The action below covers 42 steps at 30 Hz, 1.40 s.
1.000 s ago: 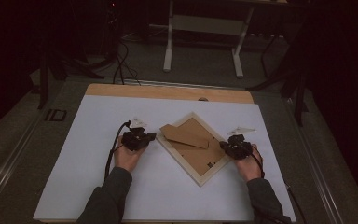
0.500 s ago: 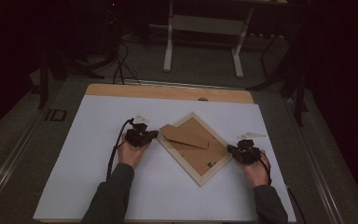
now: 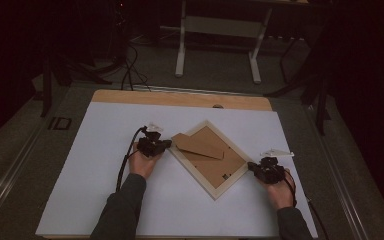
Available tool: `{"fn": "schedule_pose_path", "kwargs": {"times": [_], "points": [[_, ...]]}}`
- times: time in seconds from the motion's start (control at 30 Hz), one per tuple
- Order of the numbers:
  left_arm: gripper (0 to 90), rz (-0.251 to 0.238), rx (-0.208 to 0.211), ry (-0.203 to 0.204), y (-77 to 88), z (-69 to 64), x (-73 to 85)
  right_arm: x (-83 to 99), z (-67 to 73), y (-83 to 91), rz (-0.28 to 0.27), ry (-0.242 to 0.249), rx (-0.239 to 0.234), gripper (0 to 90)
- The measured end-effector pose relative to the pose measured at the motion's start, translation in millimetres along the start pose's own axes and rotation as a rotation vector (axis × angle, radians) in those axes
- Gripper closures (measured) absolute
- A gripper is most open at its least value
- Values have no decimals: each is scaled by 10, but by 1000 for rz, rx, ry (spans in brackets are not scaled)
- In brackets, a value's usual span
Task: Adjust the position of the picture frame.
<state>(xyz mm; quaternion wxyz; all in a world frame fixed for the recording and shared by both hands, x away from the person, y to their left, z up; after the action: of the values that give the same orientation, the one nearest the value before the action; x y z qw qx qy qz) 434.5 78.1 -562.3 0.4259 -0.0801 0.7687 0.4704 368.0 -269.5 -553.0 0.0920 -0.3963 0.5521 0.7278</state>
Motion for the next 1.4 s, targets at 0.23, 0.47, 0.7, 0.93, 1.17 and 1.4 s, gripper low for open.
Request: {"fn": "schedule_pose_path", "kwargs": {"times": [0.23,0.47,0.7,0.93,1.17,1.4], "points": [[896,-4,-9,17,2,54,-12,99,18,7,18,13,5,899],[884,7,-35,42,-20,146,-2,93,17,1,13,7,14,899],[900,28,-48,45,-67,160,20,120,58,-1,16,18,18,899],[900,31,-57,41,-69,153,19,175,124,7,29,25,9,899],[900,23,-55,38,-54,151,12,215,170,17,46,31,-2,899],[900,27,-63,39,-59,147,26,251,181,-17,68,24,-2,899]]}}
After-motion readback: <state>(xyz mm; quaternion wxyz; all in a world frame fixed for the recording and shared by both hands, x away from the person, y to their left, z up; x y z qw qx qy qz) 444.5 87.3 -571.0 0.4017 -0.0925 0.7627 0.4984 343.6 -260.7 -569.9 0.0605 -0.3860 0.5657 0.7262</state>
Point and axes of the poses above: each handheld gripper's, and its own axes: y roughly backward along the jaws, x roughly out of its underside, z roughly to its left, the point moved 6 cm from there along -y, roughly forward along the jaws, and after that the axes turned 2 degrees about z, right-handed, at the moved point
